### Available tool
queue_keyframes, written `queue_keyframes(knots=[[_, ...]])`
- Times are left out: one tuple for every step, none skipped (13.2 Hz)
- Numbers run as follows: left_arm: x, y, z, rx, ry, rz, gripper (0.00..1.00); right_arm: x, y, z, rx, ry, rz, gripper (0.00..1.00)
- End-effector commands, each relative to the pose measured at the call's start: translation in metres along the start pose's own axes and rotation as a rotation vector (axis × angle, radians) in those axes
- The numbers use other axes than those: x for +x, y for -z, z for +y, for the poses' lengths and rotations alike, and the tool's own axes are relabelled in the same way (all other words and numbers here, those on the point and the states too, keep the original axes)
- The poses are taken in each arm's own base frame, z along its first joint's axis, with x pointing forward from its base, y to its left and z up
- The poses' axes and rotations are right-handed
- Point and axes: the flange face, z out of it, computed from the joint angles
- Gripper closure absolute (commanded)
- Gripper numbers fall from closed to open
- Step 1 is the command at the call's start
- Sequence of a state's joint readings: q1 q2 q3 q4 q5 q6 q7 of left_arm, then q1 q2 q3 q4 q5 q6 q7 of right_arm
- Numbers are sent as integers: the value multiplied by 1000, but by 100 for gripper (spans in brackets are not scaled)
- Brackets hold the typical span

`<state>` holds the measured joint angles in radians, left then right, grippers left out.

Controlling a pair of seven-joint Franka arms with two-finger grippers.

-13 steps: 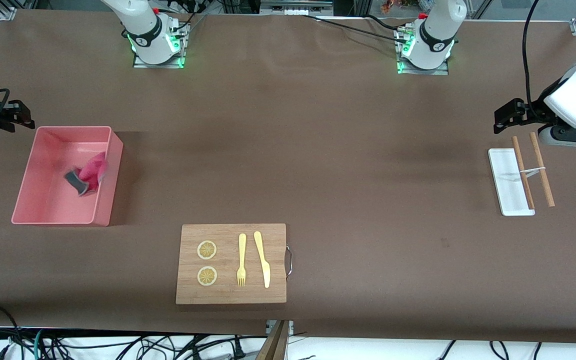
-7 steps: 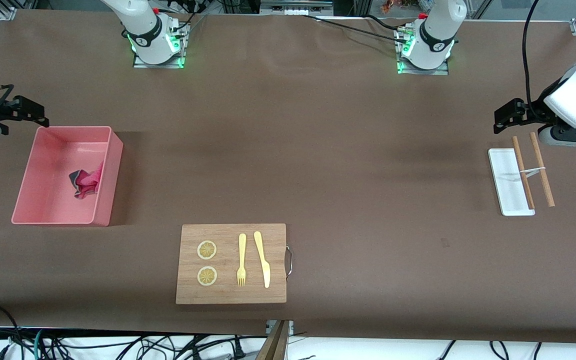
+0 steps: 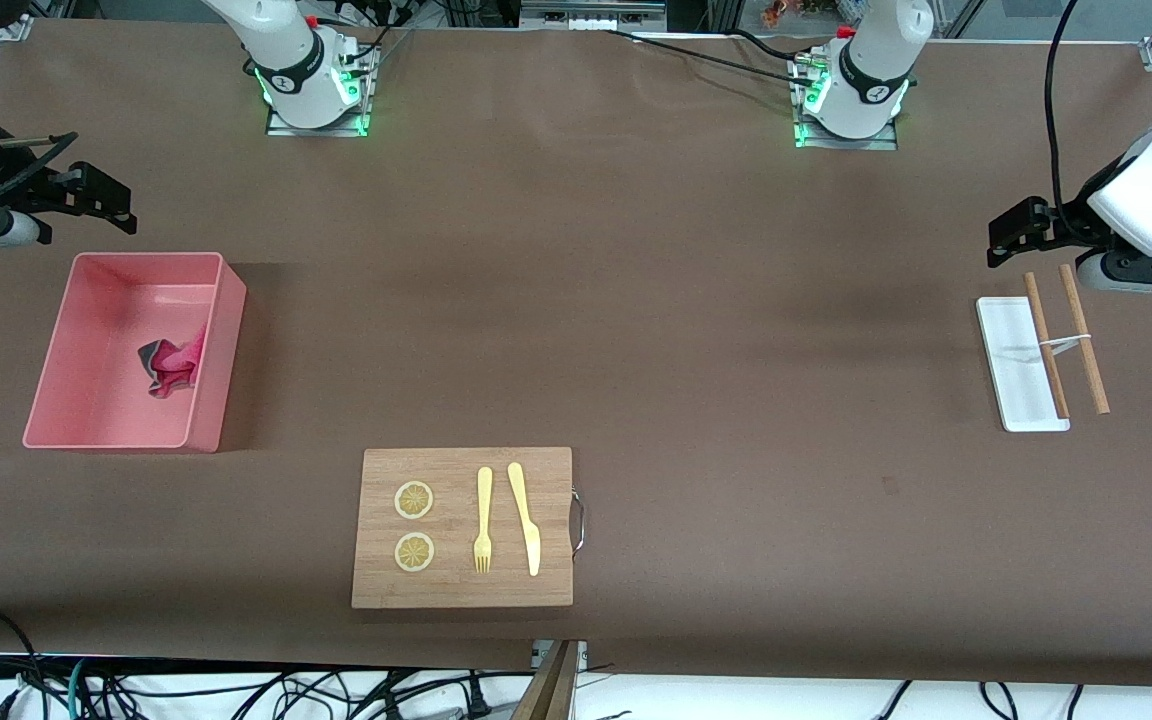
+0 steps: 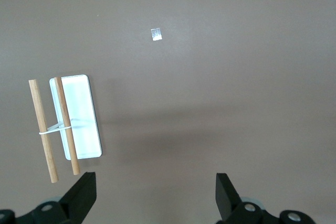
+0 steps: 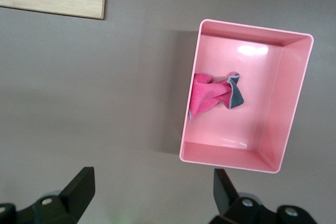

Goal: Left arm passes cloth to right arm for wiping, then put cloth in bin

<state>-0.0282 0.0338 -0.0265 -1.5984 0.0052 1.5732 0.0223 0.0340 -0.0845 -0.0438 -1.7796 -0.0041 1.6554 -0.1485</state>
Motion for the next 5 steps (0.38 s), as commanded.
queue_keyframes(knots=[[-1, 1, 0, -16, 7, 10, 0, 16, -1, 4, 21, 4, -22, 0], [-1, 1, 0, -16, 7, 10, 0, 21, -4, 3, 20, 8, -25, 0], [-1, 1, 0, -16, 7, 10, 0, 22, -5, 3, 22, 11, -26, 0], [-1, 2, 0, -16, 7, 12, 0, 21, -5, 1, 23, 21, -31, 0], [-1, 2, 0, -16, 7, 12, 0, 20, -5, -2, 24, 27, -38, 0]])
